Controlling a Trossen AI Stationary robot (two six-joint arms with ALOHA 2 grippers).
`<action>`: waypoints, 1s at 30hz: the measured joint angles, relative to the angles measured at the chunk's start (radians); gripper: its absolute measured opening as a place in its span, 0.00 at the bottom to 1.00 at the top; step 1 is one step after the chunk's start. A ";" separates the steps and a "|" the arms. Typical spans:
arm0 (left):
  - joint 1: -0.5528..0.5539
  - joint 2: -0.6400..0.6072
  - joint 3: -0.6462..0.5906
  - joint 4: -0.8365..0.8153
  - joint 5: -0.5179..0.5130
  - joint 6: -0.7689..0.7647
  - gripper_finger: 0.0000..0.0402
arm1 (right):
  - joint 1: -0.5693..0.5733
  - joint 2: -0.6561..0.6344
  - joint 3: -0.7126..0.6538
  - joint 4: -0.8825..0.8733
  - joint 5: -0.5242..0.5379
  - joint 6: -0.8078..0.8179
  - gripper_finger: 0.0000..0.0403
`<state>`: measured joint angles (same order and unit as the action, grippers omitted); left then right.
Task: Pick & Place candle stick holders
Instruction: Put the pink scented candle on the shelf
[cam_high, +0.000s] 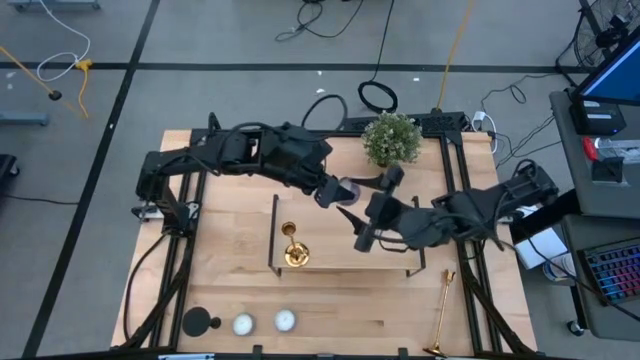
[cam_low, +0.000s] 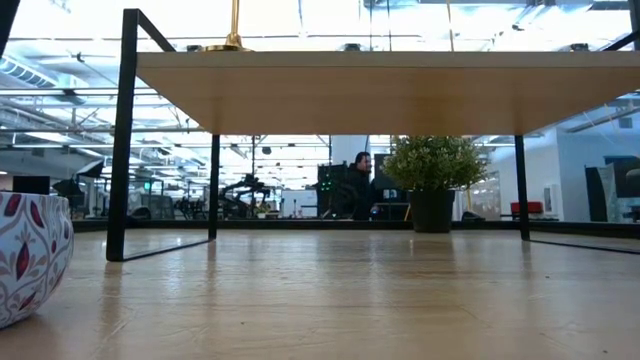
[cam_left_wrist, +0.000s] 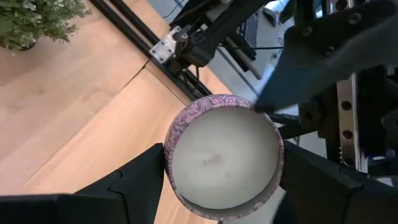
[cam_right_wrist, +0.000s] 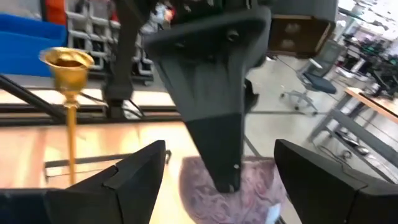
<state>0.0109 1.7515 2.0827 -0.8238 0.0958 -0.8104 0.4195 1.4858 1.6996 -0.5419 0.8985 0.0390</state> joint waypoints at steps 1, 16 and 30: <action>0.000 0.000 0.000 0.000 0.000 0.000 0.70 | -0.002 0.002 0.000 -0.017 0.004 0.013 0.74; -0.032 -0.002 0.000 -0.020 -0.064 0.006 0.70 | -0.056 0.011 -0.001 -0.065 -0.011 0.091 0.75; -0.040 -0.004 0.000 -0.002 -0.041 0.004 0.70 | -0.065 0.018 -0.004 -0.087 -0.020 0.054 0.84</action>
<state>-0.0287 1.7473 2.0827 -0.8259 0.0545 -0.8062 0.3546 1.5040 1.6955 -0.6292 0.8783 0.0930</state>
